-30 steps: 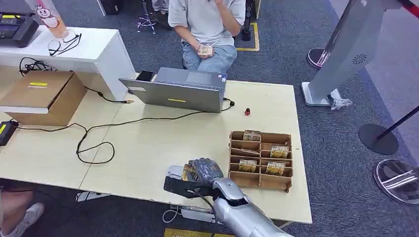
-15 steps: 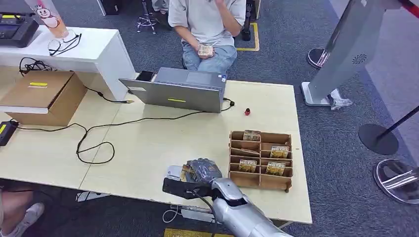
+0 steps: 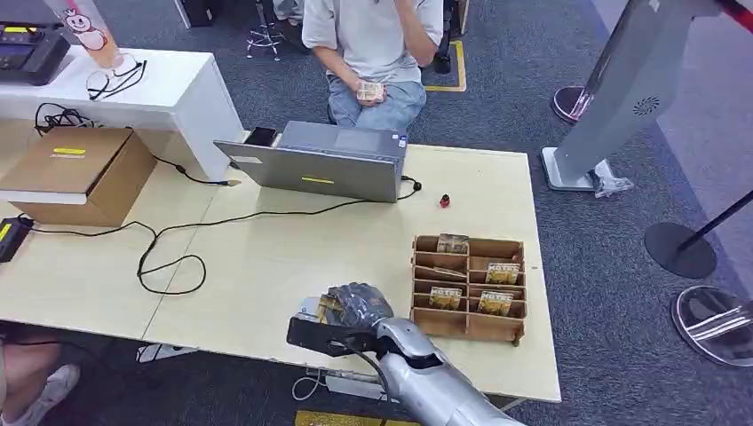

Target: Pass the card to the sensor for recognition and then transmit it.

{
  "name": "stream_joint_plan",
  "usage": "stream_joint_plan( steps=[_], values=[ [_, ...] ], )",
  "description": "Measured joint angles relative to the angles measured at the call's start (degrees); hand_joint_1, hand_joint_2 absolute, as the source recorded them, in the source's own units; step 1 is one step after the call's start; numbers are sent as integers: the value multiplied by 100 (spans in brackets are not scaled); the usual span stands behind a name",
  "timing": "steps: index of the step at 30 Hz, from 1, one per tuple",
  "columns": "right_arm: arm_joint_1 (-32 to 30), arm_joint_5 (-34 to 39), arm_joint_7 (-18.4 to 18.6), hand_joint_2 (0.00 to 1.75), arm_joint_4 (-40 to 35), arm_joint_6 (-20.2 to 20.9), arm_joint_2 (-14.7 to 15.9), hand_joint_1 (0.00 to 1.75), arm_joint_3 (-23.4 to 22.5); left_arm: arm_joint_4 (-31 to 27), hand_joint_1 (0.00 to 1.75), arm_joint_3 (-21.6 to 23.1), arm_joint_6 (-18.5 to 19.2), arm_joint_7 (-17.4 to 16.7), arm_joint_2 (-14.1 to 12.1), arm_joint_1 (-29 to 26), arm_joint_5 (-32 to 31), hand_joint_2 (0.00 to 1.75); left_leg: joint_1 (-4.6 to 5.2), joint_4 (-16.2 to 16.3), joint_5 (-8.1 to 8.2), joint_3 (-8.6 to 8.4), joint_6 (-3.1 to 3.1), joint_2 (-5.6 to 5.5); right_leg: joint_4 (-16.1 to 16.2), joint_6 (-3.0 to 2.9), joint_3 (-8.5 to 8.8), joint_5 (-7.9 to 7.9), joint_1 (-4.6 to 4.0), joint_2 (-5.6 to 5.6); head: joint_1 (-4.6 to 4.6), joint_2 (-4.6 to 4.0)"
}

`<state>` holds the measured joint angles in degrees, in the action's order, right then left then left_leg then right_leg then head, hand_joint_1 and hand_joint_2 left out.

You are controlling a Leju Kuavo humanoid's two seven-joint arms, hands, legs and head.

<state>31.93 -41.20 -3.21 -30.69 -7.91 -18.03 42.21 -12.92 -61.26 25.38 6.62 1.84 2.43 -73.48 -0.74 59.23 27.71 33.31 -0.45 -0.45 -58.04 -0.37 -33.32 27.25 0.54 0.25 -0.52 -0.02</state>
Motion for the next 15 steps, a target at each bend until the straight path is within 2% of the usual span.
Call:
stream_joint_plan(
  steps=[15],
  values=[
    [-231, 636, -249, 175, -1579, 197, 164, 175, -9, -2, 0, 0, 11, 68, 0, -21, 101, 0, 0, 0, 1, 6, 0, -1, 1, 0, -5, 0, 0, 0, -2, 0]
  ],
)
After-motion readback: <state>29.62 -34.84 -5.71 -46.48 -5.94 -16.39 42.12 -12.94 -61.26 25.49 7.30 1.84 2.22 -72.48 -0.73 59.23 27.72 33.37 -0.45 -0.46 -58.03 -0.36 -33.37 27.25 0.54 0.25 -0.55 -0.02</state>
